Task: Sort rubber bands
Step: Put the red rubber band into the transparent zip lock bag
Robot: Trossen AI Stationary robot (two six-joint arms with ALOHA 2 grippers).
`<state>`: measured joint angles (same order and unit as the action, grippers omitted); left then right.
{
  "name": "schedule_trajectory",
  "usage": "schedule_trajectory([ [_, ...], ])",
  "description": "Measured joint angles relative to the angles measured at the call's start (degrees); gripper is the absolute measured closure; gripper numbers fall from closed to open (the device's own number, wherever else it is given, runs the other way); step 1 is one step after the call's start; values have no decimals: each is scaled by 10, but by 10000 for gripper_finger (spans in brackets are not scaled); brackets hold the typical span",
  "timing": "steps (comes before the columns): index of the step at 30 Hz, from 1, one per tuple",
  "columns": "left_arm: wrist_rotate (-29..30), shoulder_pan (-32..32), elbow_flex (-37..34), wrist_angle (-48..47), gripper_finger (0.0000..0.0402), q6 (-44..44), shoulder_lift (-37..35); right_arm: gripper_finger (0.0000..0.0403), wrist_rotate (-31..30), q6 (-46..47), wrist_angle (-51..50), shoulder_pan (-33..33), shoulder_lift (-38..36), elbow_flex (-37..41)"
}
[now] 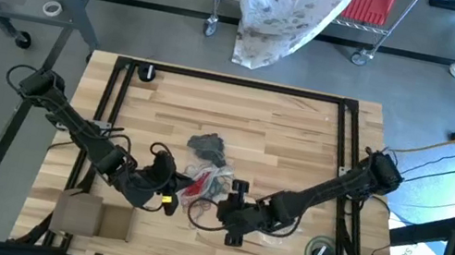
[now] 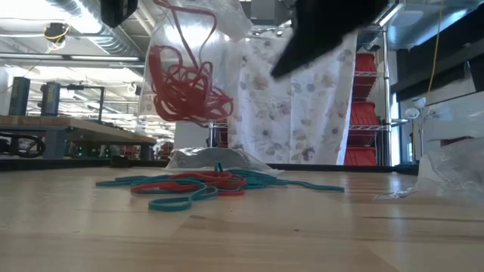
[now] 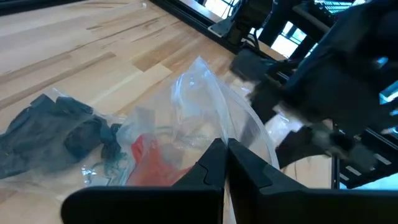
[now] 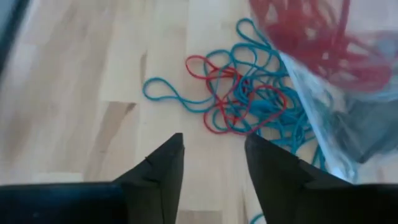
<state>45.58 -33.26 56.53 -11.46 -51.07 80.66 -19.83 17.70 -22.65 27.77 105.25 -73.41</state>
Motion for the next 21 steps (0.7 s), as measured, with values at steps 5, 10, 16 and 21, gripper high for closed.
schedule_trajectory([
  [5,0,0,0,0,401,0,0,233,-5,-2,124,-1,0,73],
  [10,0,0,0,0,401,5,0,243,15,-16,190,-1,0,113],
  [16,0,0,0,2,401,7,0,254,42,-21,231,-11,37,120],
  [21,0,0,0,1,401,9,0,265,70,-47,275,-26,75,115],
])
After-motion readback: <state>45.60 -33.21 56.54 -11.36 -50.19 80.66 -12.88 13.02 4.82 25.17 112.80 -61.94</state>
